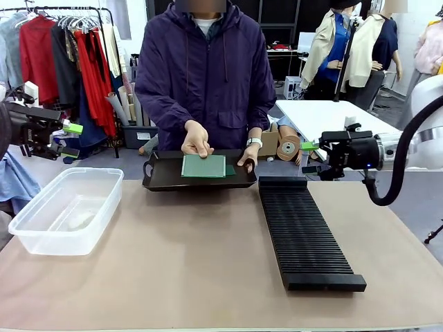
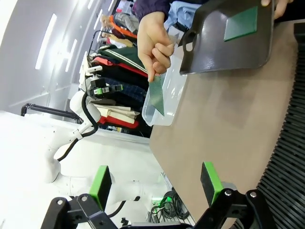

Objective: Sort PCBs into racks and boxes based on the side picked up.
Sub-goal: Pick up the Blank PCB handed by the Human.

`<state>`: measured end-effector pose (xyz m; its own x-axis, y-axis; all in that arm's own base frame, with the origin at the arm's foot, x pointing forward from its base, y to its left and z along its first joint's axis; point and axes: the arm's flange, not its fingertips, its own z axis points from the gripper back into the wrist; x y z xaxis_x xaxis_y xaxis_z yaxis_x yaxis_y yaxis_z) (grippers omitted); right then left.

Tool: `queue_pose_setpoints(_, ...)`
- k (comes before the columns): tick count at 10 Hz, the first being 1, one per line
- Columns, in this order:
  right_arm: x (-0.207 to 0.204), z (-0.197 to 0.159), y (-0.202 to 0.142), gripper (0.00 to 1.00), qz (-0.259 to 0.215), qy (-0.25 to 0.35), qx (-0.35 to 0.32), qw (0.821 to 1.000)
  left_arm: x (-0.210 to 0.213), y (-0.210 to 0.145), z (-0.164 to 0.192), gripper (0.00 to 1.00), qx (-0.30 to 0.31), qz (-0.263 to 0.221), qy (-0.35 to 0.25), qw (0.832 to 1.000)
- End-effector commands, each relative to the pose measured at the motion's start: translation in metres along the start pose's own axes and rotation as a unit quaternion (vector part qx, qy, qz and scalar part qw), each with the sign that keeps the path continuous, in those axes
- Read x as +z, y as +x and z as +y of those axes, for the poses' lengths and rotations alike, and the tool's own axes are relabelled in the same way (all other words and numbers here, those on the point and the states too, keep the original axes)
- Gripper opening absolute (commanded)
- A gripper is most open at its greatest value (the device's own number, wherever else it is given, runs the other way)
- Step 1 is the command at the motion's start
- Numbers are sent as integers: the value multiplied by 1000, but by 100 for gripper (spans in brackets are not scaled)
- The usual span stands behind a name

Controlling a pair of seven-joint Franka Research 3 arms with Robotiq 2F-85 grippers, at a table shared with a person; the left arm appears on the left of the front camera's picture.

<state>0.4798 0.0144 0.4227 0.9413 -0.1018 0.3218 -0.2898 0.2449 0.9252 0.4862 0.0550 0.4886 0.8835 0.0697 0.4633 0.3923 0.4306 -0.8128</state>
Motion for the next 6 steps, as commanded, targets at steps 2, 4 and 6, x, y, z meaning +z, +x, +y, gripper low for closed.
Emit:
queue_pose_setpoints(2,-16,-16,23,100,36,8,2,999,1,0,-1,100,-1,-1,-1,1000)
queue_pose_setpoints(4,-31,-31,31,100,53,18,14,998,1,0,-1,100,-1,-1,-1,1000)
queue_pose_setpoints(6,-51,-41,38,100,73,48,27,996,1,0,-1,100,-1,-1,-1,1000)
